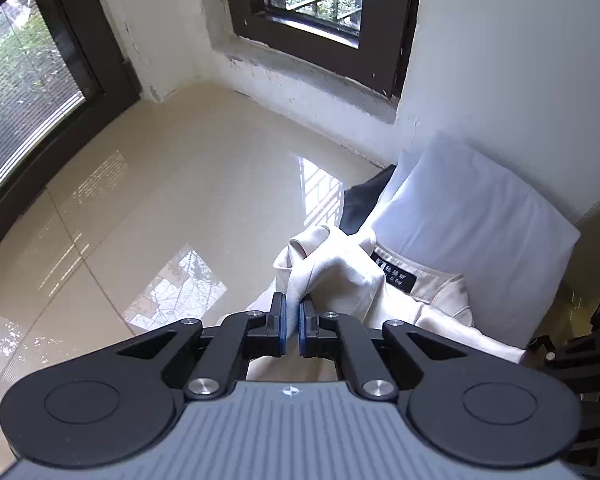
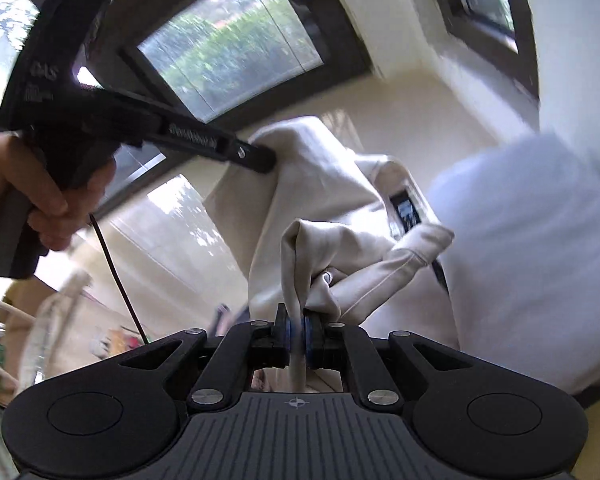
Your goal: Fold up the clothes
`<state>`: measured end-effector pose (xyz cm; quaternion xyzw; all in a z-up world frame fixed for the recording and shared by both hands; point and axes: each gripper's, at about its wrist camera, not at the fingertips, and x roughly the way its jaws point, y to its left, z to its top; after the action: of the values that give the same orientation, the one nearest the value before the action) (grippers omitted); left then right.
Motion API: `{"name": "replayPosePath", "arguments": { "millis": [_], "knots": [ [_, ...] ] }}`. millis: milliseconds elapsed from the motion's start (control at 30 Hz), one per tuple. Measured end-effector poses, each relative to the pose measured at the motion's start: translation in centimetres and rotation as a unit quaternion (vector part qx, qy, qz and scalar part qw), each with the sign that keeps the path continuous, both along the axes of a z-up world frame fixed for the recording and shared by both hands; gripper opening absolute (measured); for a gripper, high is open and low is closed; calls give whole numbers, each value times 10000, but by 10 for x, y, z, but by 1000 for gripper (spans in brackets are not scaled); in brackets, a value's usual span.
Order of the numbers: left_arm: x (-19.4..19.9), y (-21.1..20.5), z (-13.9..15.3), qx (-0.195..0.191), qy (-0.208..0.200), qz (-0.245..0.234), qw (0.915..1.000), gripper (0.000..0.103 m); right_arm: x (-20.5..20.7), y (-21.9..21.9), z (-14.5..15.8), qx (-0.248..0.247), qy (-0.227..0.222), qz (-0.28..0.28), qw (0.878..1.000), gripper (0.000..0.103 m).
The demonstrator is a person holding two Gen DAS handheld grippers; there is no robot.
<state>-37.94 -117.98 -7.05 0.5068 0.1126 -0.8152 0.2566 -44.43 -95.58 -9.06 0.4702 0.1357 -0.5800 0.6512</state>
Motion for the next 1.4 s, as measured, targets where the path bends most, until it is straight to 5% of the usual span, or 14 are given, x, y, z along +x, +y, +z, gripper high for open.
{"name": "replayPosePath", "arguments": {
  "millis": [133, 200, 400, 700, 900, 1067, 1200, 1400],
  "knots": [
    [-8, -7, -26, -25, 16, 80, 10000, 21, -1, 4, -18, 337, 192, 29, 9992, 12],
    [-8, -8, -28, -30, 32, 212, 9998, 47, -9, 6, -17, 513, 376, 27, 9980, 15],
    [-5, -2, -12, 20, 177, 642, 9978, 77, -26, 19, 1, 683, 802, 202, 9942, 33],
    [-9, 31, 68, -156, 122, 1389, 9901, 85, -52, 25, 42, 294, 1301, 730, 9884, 53],
    [-22, 71, 139, -174, 116, 1822, 9830, 86, -67, 41, 70, -121, 1486, 1414, 9787, 56],
    [-41, 124, 192, -606, 111, 2189, 9738, 92, -80, 58, 91, -406, 1536, 1925, 9684, 61],
    [-51, 175, 215, -881, 215, 2470, 9648, 97, -91, 77, 104, -613, 1551, 2289, 9591, 65],
    [-53, 247, 211, -793, 298, 3025, 9494, 98, -110, 108, 117, -822, 1560, 2574, 9501, 72]
  ]
}}
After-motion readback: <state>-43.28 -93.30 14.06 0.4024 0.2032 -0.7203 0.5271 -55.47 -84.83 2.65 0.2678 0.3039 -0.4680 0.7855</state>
